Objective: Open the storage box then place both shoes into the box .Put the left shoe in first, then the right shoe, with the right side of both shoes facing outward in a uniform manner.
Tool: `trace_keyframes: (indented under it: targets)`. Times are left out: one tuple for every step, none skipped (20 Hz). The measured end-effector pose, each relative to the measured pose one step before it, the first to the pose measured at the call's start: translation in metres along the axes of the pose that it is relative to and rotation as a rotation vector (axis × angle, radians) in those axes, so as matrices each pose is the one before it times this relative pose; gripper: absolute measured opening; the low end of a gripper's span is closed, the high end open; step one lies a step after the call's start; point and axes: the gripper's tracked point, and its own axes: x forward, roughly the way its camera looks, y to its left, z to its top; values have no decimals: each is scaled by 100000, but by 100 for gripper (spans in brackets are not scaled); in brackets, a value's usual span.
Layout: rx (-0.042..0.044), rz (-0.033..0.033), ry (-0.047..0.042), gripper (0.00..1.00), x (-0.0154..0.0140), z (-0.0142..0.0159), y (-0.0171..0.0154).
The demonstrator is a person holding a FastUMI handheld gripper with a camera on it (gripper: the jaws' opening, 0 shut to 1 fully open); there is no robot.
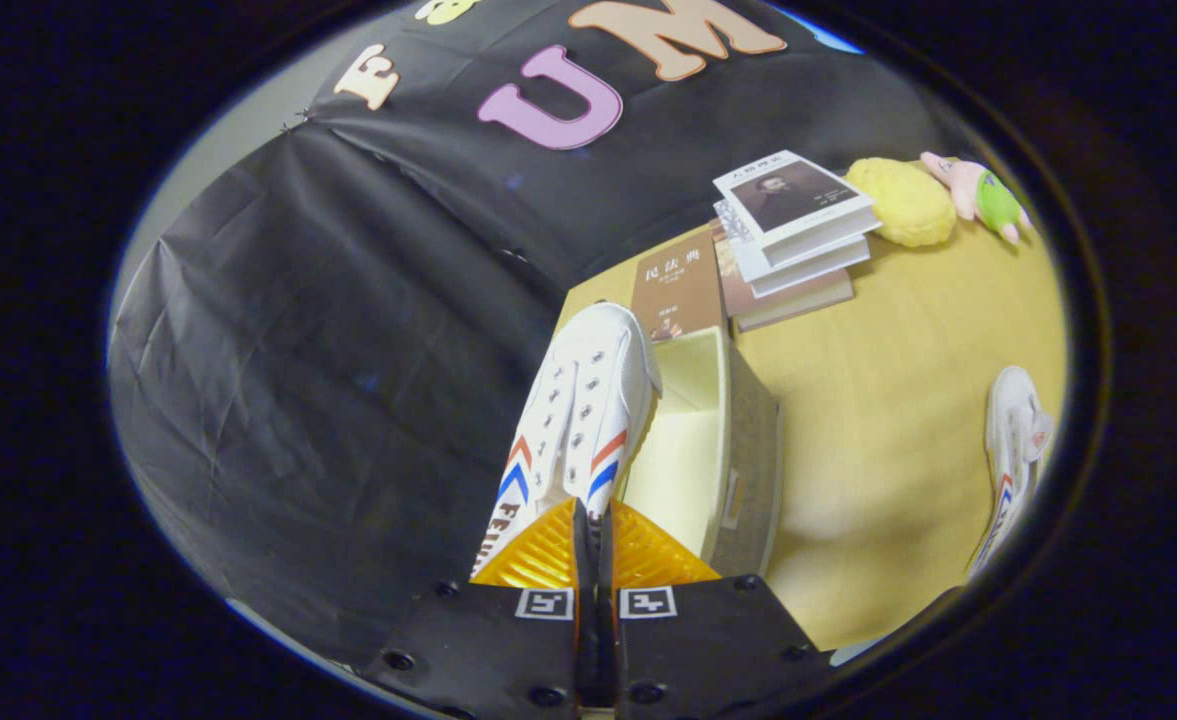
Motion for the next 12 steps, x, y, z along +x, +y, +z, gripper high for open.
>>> trace_keyframes:
  targets:
    - [-772,-1322,1131,3,734,-475,35]
    - [-794,-1494,1074,3,792,-454,-23]
    - [-624,-1576,907,3,671,-493,42]
    - [-368,-1456,950,3,737,-357,-68]
    - [-117,-1140,1182,3,414,-546,283]
    - [202,-1074,1294,3,670,-417,76]
    - [-60,-1364,1186,3,653,-400,-48]
    - [-235,-1770,1069,3,617,-339,-92]
    - [-262,-2009,986,3,506,-426,-101]
    - [242,-1756,796,3,480,-387,-64]
    - [688,-1602,1012,3,552,-322,-159]
    - [407,-1052,911,3,610,-154,-20]
